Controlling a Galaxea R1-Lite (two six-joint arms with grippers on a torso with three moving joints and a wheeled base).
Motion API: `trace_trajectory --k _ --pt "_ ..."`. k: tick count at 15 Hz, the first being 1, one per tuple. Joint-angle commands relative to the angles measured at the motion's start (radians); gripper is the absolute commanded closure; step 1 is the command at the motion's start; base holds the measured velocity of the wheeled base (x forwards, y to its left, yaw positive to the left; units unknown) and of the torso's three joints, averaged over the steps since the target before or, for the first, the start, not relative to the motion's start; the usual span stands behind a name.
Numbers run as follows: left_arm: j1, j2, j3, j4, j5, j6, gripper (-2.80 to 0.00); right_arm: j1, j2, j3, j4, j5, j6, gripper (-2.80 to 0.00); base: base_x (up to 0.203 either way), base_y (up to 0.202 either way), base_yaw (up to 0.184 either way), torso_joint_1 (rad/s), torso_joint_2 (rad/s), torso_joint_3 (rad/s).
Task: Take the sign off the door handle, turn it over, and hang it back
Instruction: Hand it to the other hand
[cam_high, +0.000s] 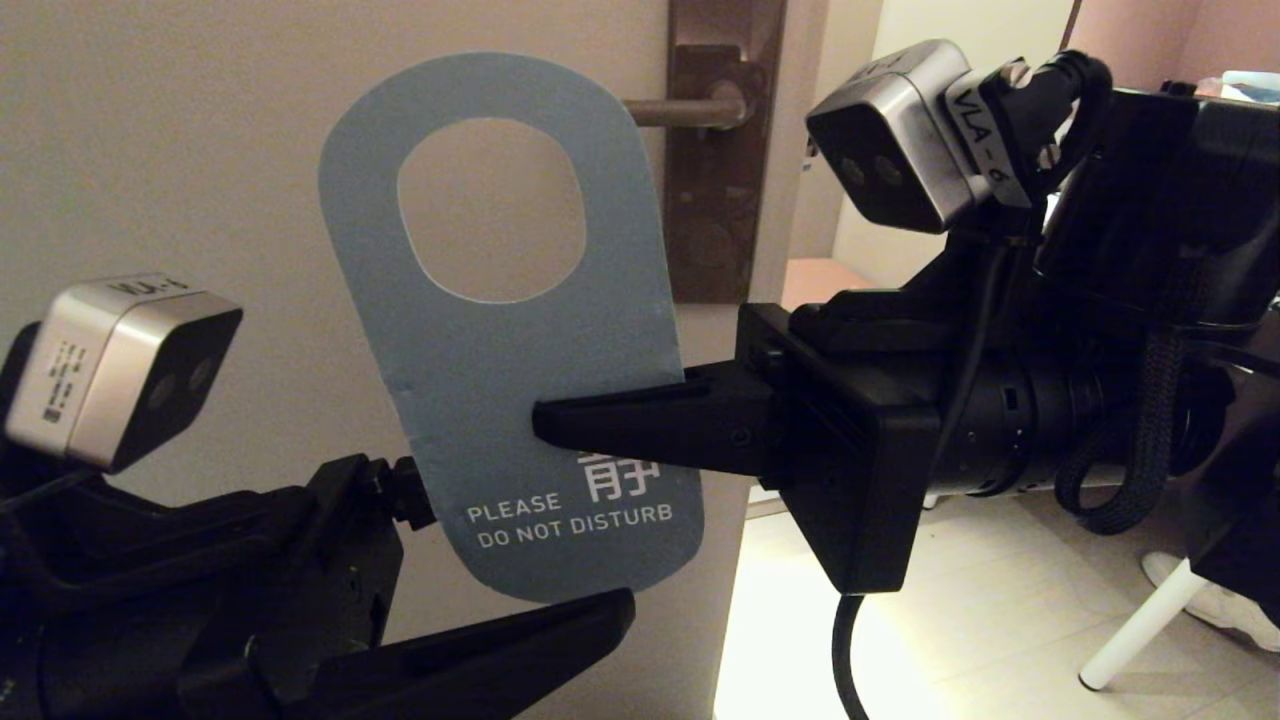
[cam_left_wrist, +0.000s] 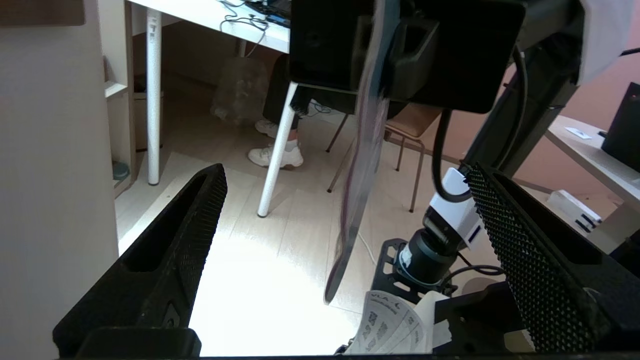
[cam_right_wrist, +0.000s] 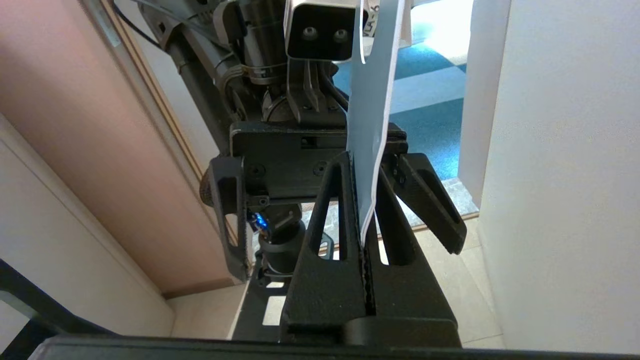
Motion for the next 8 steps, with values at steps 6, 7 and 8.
trace_trajectory --k 6,7,8 --pt "-0.021 -0.003 -0.005 -0.011 -0.003 0.0 -2.8 0.025 0.02 -0.022 -0.004 0.005 -0.001 0.0 0.0 0.0 0.0 0.0 0.0 0.0" --pt "-0.027 -0.003 -0.005 -0.012 -0.003 0.0 -2.8 0.03 0.022 -0.026 -0.002 0.005 -0.001 0.0 0.0 0.0 0.0 0.0 0.0 0.0" --pt "-0.035 -0.003 -0.003 -0.011 -0.003 0.0 -2.8 0.03 0.024 -0.026 -0.002 0.005 -0.001 0.0 0.0 0.0 0.0 0.0 0.0 0.0"
